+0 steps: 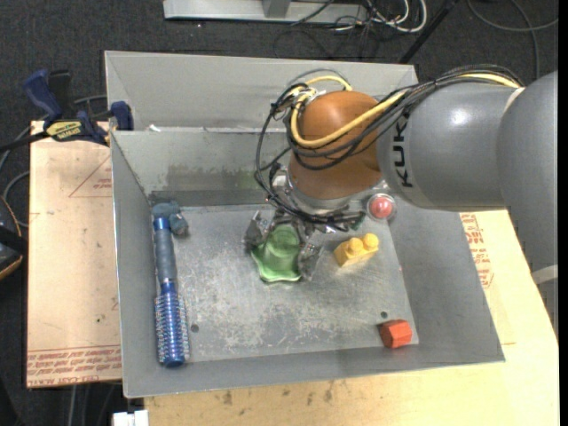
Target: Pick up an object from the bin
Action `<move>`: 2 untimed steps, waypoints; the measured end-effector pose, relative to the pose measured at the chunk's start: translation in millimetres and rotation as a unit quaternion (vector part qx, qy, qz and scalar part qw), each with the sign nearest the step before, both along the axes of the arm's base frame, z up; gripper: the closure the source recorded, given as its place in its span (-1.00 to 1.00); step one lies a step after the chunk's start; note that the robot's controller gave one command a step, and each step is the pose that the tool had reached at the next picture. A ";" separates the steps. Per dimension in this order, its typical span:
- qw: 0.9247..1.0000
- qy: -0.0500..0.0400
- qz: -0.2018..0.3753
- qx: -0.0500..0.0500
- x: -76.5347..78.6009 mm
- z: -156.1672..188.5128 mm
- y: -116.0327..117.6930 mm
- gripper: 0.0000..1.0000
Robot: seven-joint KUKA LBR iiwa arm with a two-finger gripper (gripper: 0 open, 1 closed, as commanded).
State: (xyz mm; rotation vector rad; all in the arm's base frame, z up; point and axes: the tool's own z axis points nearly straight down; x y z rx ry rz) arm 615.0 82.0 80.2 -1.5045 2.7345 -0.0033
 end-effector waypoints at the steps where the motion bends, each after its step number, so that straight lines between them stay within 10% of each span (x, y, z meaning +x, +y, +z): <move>1: 1.000 0.000 0.000 0.000 0.1 0.5 0.0 1.00; 2: 0.994 0.004 0.109 -0.004 -2.0 121.7 17.7 1.00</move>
Offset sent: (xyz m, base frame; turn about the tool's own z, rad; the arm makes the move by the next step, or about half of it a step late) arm 0.0000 0.0000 0.0000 0.0000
